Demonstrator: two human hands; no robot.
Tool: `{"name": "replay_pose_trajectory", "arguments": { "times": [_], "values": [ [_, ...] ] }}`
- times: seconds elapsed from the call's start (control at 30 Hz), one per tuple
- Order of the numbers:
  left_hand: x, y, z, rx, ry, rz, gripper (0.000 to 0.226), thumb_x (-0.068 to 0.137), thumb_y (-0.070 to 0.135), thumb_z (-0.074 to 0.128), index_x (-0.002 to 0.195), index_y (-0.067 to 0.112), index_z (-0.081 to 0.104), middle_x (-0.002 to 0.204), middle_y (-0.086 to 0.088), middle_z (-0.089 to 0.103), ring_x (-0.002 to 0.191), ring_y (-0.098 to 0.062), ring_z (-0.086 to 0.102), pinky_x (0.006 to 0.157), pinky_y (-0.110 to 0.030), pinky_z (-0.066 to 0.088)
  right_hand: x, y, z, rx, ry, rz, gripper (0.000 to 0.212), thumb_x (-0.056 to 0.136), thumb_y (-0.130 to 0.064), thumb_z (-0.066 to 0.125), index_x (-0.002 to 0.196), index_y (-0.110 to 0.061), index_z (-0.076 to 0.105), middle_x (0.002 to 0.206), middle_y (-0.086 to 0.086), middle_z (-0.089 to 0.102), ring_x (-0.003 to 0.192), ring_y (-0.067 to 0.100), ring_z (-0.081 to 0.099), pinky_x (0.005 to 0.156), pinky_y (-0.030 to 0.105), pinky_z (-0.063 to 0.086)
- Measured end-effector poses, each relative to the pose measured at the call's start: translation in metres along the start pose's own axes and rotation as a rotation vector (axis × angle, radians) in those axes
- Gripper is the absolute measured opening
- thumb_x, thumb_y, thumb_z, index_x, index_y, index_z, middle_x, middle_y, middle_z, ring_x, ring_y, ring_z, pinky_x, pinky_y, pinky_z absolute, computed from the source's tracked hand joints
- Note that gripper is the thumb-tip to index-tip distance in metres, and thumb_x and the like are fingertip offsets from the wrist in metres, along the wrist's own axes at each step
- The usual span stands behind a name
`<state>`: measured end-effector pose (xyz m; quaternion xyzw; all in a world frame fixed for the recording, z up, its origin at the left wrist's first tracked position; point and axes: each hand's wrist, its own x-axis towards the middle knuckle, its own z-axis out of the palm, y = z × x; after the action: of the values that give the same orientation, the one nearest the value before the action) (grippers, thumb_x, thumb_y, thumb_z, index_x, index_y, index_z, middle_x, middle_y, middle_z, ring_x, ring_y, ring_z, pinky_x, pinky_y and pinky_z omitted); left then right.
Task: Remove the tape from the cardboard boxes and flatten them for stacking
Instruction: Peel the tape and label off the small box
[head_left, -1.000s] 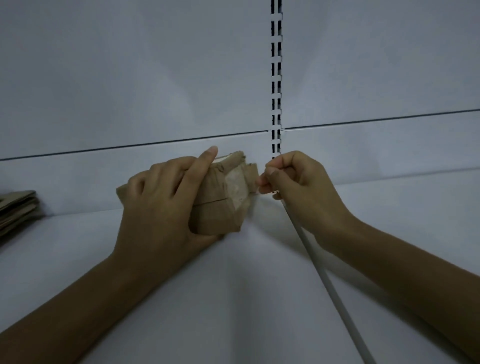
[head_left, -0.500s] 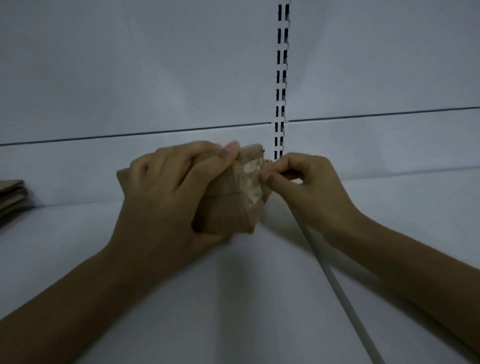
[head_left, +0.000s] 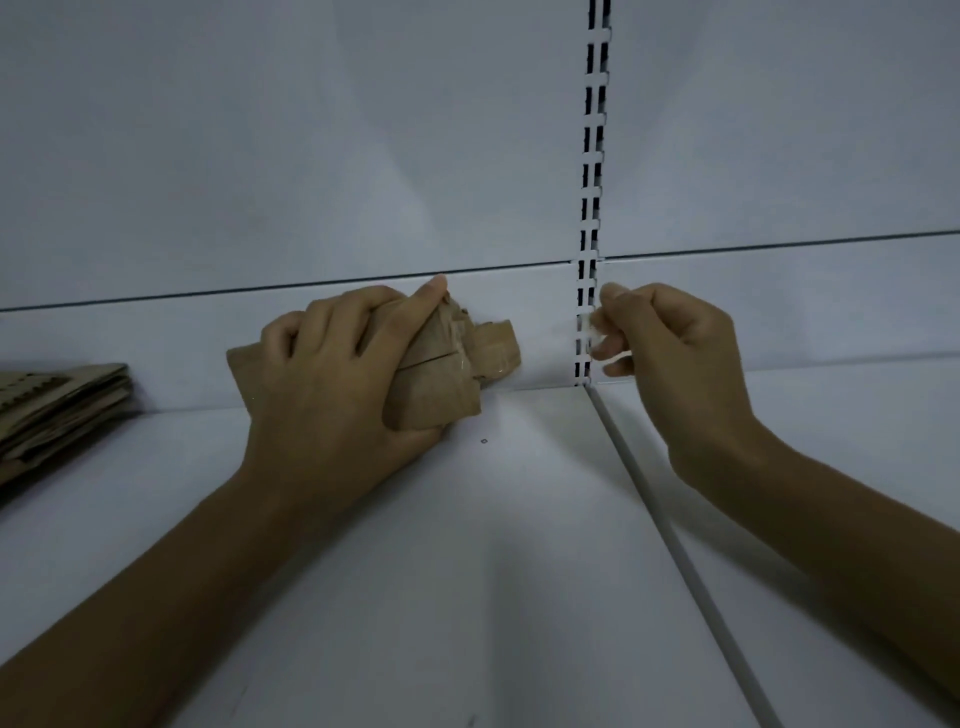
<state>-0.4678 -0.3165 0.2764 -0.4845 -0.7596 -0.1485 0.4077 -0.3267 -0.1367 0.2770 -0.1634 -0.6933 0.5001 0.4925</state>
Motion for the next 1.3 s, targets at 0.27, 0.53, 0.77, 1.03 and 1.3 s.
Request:
{"name": "replay_pose_trajectory", "arguments": {
  "times": [0.27, 0.53, 0.77, 1.03, 1.3],
  "values": [
    [-0.002, 0.005, -0.002, -0.216, 0.119, 0.152, 0.088, 0.068, 0.060, 0.060, 0.140, 0.018, 0.033, 0.128, -0.007, 0.049, 0.114, -0.024, 0.043, 0.101, -0.048, 0.026, 0.012, 0.005, -0.012, -0.050, 0.055, 0.137, 0.039, 0.096, -0.021, 0.051, 0.135, -0.022, 0.048, 0.118, -0.004, 0.059, 0.109, 0.010, 0.056, 0.100, 0.032, 0.046],
    [0.001, 0.021, 0.002, -0.376, 0.325, 0.267, 0.076, 0.083, 0.068, 0.048, 0.128, 0.008, 0.035, 0.124, -0.010, 0.041, 0.115, -0.025, 0.041, 0.104, -0.046, 0.026, -0.012, 0.001, 0.009, -0.455, -0.108, -0.345, 0.050, 0.096, -0.013, 0.036, 0.145, -0.008, 0.033, 0.153, 0.011, 0.025, 0.141, 0.022, 0.024, 0.115, 0.033, 0.023],
    [0.004, 0.023, 0.003, -0.428, 0.352, 0.168, 0.069, 0.086, 0.058, 0.046, 0.131, 0.007, 0.032, 0.124, -0.009, 0.039, 0.113, -0.027, 0.040, 0.093, -0.061, 0.036, -0.015, 0.000, 0.011, -0.449, -0.118, -0.419, 0.041, 0.092, -0.007, 0.053, 0.133, -0.009, 0.052, 0.141, 0.009, 0.045, 0.132, 0.021, 0.041, 0.108, 0.042, 0.036],
    [0.002, 0.023, 0.005, -0.284, 0.338, 0.222, 0.067, 0.089, 0.064, 0.041, 0.129, 0.011, 0.037, 0.124, -0.008, 0.041, 0.112, -0.027, 0.043, 0.102, -0.050, 0.026, -0.010, -0.004, 0.008, -0.226, -0.098, -0.311, 0.021, 0.090, -0.018, 0.063, 0.109, -0.020, 0.069, 0.105, -0.008, 0.064, 0.097, 0.001, 0.058, 0.082, 0.011, 0.047],
    [-0.008, 0.025, 0.012, 0.035, 0.383, 0.469, 0.061, 0.081, 0.044, 0.067, 0.128, 0.013, 0.042, 0.128, -0.009, 0.045, 0.112, -0.028, 0.047, 0.098, -0.051, 0.029, -0.002, -0.005, 0.004, -0.005, -0.232, 0.118, 0.021, 0.092, -0.018, 0.058, 0.074, -0.015, 0.067, 0.065, -0.008, 0.067, 0.061, -0.002, 0.062, 0.051, 0.007, 0.045]
  ]
}}
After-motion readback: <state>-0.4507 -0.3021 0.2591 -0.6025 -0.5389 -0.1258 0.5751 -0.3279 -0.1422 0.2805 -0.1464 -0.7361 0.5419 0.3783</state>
